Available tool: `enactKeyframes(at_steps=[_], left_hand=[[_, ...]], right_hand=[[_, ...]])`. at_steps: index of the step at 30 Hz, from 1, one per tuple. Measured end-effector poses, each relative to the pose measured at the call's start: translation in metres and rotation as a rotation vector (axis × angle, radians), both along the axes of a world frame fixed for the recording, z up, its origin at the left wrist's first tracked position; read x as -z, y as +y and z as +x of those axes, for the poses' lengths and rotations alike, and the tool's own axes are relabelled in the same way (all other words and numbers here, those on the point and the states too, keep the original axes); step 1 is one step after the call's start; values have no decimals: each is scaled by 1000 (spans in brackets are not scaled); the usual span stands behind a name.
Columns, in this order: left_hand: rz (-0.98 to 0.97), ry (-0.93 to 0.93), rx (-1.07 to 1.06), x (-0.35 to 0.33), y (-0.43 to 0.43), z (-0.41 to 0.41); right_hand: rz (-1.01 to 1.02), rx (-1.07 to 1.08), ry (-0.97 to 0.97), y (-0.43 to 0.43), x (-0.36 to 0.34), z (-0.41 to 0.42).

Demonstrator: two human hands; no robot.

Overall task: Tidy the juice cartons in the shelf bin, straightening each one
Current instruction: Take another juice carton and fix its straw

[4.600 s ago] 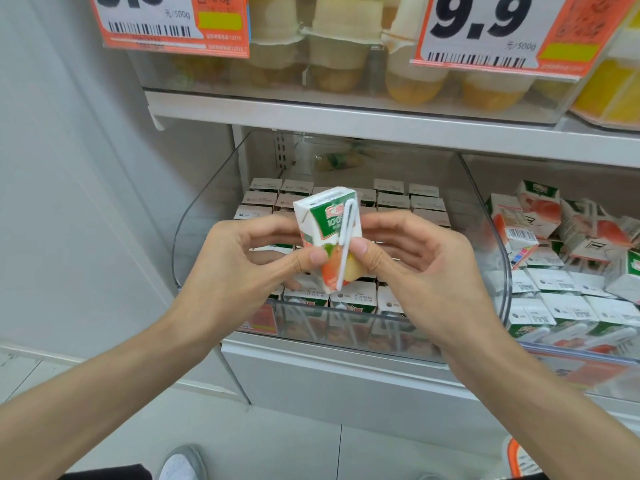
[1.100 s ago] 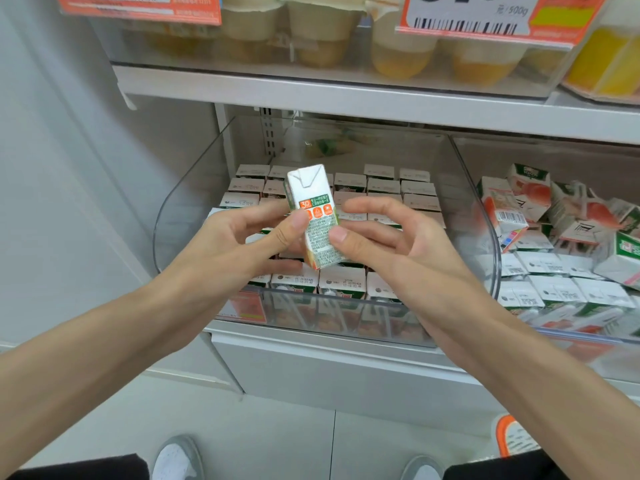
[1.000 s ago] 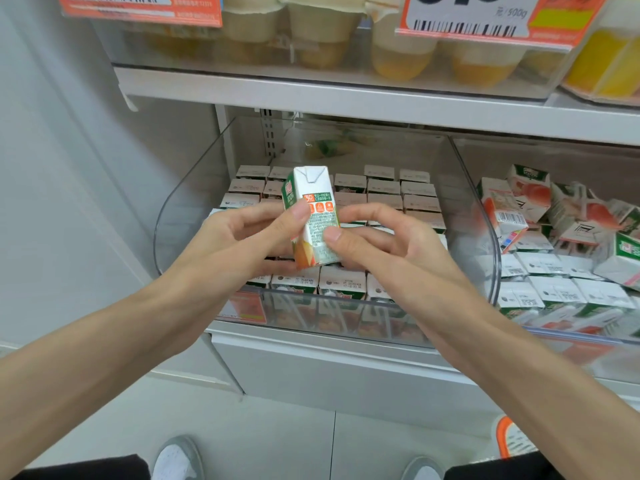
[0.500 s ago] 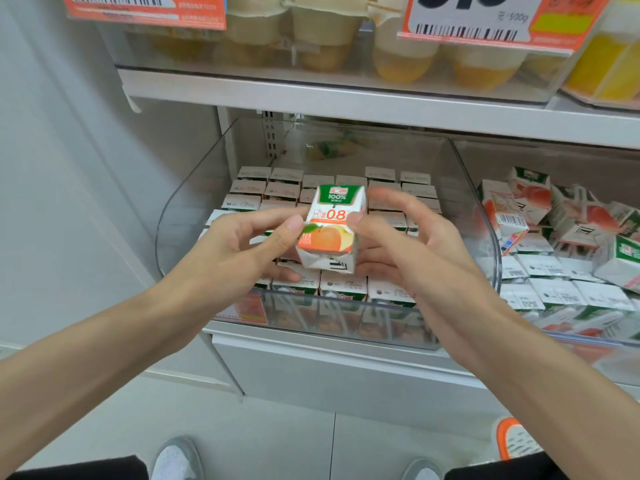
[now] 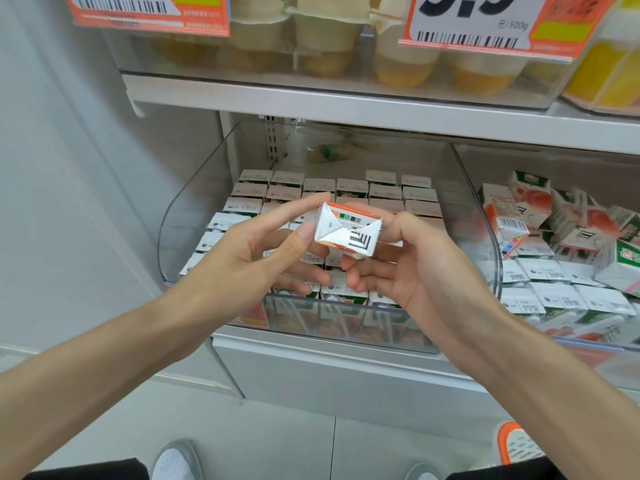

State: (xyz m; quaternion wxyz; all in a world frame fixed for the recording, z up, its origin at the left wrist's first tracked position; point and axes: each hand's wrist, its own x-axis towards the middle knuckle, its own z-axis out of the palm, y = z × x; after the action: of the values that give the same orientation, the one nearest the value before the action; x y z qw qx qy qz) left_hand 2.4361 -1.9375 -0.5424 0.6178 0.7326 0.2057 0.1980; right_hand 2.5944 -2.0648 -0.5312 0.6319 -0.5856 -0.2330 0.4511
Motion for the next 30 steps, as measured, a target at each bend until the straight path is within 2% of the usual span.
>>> enactKeyframes(at_steps=[6,9,12,18,26,30], left_hand=[[1,5,-15,-2,4,-2],[18,18,-12,0,5,-3],[113,49,-43,0,6,-4],[241,62,-115,2,12,-2],[107,40,-113,4,13,-2],[19,0,-102,3,12,-1]], right_hand=[[-24,-127,-270,-6,5,-3],[-10,-102,-290,-5,6,-5],[-1,-82,-279,-4,8,-3],[-16,-159,-356,-6,9,-4],[-59,-102,-607,-5,9,2],[-31,-153,-607,-5,11,6]])
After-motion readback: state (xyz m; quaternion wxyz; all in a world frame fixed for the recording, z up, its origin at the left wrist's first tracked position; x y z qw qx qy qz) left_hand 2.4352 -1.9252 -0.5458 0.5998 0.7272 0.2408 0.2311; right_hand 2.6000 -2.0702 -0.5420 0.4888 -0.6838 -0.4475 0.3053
